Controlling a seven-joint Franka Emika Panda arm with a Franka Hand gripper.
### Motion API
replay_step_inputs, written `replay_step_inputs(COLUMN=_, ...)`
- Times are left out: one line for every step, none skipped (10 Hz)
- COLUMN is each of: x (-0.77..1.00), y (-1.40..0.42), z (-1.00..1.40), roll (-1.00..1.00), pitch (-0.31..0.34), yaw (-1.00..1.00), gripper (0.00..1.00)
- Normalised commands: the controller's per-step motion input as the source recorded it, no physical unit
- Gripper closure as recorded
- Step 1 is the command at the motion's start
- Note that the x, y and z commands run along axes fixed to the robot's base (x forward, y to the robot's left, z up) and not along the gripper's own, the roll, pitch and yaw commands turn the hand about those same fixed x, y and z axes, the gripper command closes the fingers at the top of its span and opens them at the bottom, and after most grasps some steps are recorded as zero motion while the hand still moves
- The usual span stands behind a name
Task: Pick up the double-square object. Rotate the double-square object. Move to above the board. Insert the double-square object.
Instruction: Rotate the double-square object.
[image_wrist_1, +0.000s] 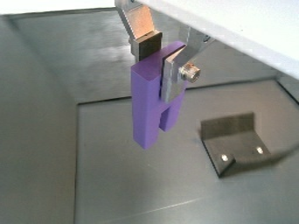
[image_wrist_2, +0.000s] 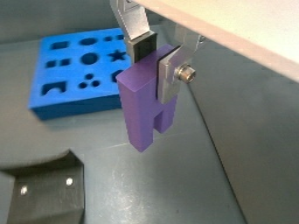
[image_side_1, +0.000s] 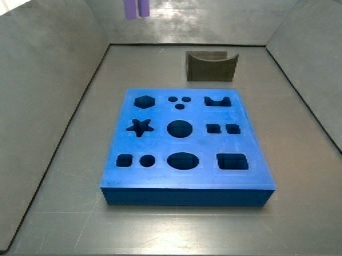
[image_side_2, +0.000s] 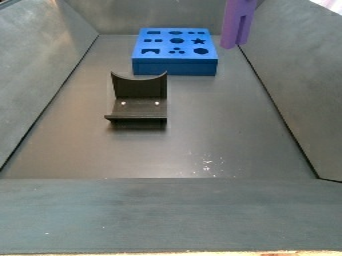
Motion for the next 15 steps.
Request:
replay_step_inputs(x=0.04, y=0.01, z=-0.03, roll=-0.01, pitch=0.026, yaw=-0.92, gripper=1.0)
replay_step_inputs(x=0.04, y=0.01, z=-0.03, roll=-0.01, pitch=0.026, yaw=-0.58, gripper=1.0)
replay_step_inputs(x=0.04, y=0.01, z=-0.03, roll=-0.01, pitch=0.026, yaw=-0.38, gripper=1.0)
replay_step_inputs(x=0.04, y=0.01, z=-0.03, roll=-0.01, pitch=0.026, yaw=-0.2, gripper=1.0)
replay_step_inputs(x=0.0, y=0.0, z=0.0, roll=0.0, pitch=0.0, yaw=-1.0, gripper=1.0)
replay_step_inputs(x=0.0, y=0.0, z=0.0, roll=0.0, pitch=0.0, yaw=-1.0, gripper=1.0)
replay_step_inputs(x=0.0, y=0.01, z=0.0, roll=0.0, pitch=0.0, yaw=-1.0, gripper=1.0)
replay_step_inputs(x=0.0, y=0.01, z=0.0, roll=-0.01, pitch=0.0, yaw=-0.77, gripper=1.0)
replay_step_inputs(x=0.0, y=0.01, z=0.0, roll=-0.01, pitch=0.001, yaw=-0.61, gripper=1.0)
replay_step_inputs(x=0.0, y=0.01, z=0.0, roll=-0.01, pitch=0.001, yaw=-0.36, gripper=1.0)
replay_step_inputs(x=0.0, y=0.01, z=0.0, roll=-0.01, pitch=0.001, yaw=-0.24, gripper=1.0)
replay_step_inputs(x=0.0, y=0.0, z=-1.0, roll=0.0, pitch=0.0, yaw=0.0, gripper=1.0)
replay_step_inputs(x=0.0, y=0.0, z=-1.0, roll=0.0, pitch=-0.003, yaw=0.03, gripper=1.0)
replay_step_inputs(x=0.02, y=0.0, z=-1.0, roll=0.01, pitch=-0.015, yaw=0.03, gripper=1.0)
replay_step_inputs(x=0.02, y=0.0, z=-1.0, roll=0.01, pitch=-0.017, yaw=0.03, gripper=1.0)
